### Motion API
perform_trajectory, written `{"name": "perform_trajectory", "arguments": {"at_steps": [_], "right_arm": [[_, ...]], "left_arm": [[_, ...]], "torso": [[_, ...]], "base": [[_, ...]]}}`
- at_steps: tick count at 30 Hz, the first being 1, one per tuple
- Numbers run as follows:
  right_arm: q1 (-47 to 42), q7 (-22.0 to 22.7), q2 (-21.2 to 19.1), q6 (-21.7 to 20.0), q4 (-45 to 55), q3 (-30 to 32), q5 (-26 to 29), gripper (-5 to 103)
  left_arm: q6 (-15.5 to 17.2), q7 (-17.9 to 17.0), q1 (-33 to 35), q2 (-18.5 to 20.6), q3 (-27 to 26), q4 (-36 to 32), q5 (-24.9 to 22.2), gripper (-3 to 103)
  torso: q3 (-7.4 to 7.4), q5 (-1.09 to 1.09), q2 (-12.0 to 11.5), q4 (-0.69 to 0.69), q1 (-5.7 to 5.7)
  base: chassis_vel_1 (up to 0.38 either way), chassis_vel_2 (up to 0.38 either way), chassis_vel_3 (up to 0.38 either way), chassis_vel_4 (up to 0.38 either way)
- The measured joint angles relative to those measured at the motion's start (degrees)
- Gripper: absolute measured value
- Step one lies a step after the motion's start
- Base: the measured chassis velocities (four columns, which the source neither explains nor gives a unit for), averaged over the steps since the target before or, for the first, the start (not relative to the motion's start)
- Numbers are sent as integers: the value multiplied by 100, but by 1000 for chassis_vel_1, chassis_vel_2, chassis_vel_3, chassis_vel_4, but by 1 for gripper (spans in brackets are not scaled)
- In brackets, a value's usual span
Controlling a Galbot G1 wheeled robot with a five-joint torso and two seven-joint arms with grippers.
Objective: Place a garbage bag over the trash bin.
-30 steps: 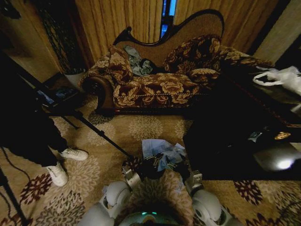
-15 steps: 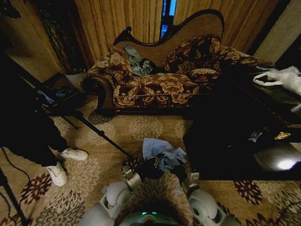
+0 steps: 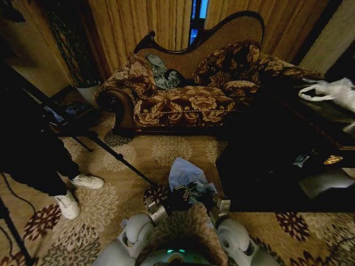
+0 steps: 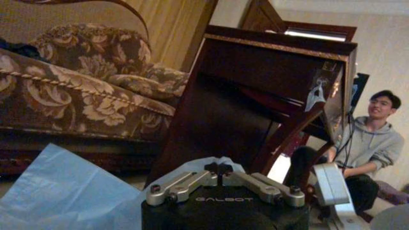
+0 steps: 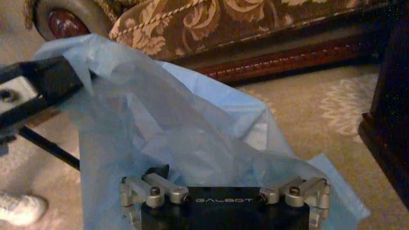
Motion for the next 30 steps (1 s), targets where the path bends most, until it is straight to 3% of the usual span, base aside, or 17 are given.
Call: {"name": "perform_trajectory", "arguments": {"at_steps": [8, 30], "right_arm": [[153, 26, 105, 361, -243, 130, -116, 100], [249, 168, -110, 514, -105, 803, -203, 100]], "left_arm": [[-27, 108, 8, -27, 36, 31, -19, 0], [-33, 225, 103, -19, 23, -20, 12, 0]], "torso": [[0, 1, 0, 0, 0], [0, 1, 0, 0, 0]], "base": [[0, 0, 0, 0], [0, 0, 0, 0]]}}
